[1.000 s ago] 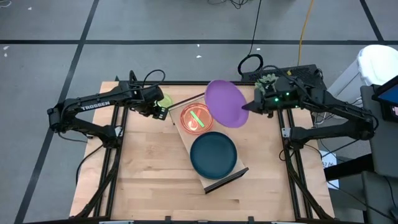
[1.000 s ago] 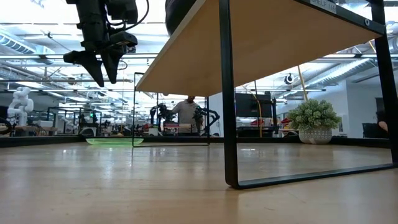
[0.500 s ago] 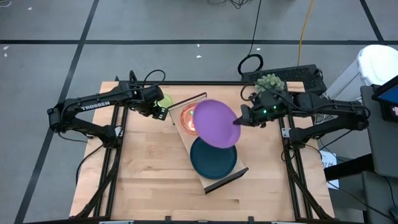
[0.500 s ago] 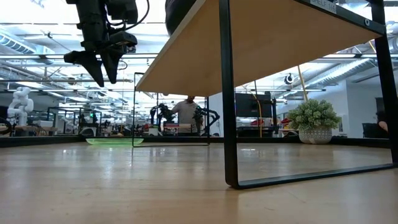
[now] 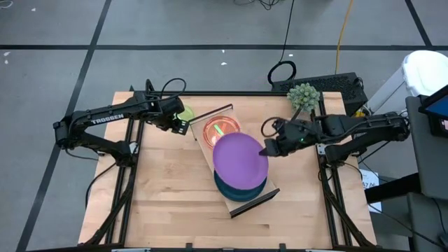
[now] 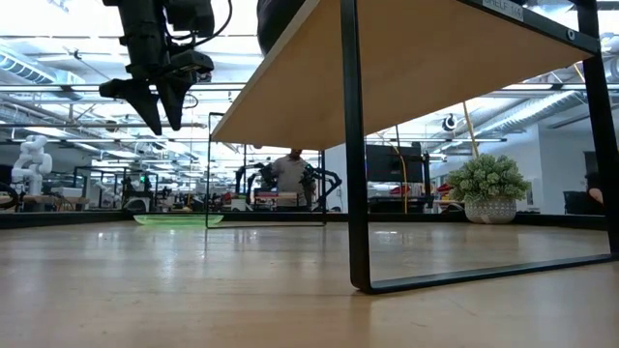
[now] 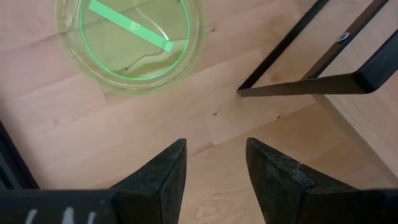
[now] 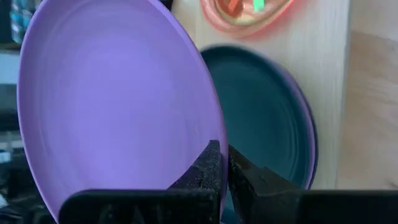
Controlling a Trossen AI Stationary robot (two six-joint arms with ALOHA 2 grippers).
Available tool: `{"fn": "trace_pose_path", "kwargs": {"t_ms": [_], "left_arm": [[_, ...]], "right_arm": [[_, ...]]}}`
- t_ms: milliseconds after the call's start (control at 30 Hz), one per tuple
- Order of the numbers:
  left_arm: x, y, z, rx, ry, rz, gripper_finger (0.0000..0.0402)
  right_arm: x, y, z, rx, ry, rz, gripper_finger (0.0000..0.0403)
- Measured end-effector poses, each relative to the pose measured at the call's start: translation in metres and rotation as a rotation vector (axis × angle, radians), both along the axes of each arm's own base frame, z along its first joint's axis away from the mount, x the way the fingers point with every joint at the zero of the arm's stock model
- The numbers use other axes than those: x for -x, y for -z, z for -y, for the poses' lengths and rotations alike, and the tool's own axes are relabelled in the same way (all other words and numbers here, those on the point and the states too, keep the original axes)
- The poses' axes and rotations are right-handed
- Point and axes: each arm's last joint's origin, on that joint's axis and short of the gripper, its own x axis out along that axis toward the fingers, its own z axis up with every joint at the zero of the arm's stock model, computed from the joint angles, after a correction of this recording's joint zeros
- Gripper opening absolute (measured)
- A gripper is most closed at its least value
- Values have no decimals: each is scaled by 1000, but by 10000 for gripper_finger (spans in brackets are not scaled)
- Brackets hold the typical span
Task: Place and stack plates onto a shelf
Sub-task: Stack the purple plate on top of the black plate on the shelf
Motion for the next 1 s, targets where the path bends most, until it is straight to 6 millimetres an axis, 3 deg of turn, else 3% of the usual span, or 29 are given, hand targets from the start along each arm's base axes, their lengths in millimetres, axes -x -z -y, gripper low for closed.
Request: {"fn": "trace_pose_path", "kwargs": {"t_ms": [500, 1000], "left_arm": [[0, 0, 0, 4, -22, 3, 170], [0, 0, 0, 11, -49, 7, 170]], "right_arm": [[-20, 26, -19, -12, -25, -151, 0], [-16, 36, -19, 74, -24, -249, 0]]}}
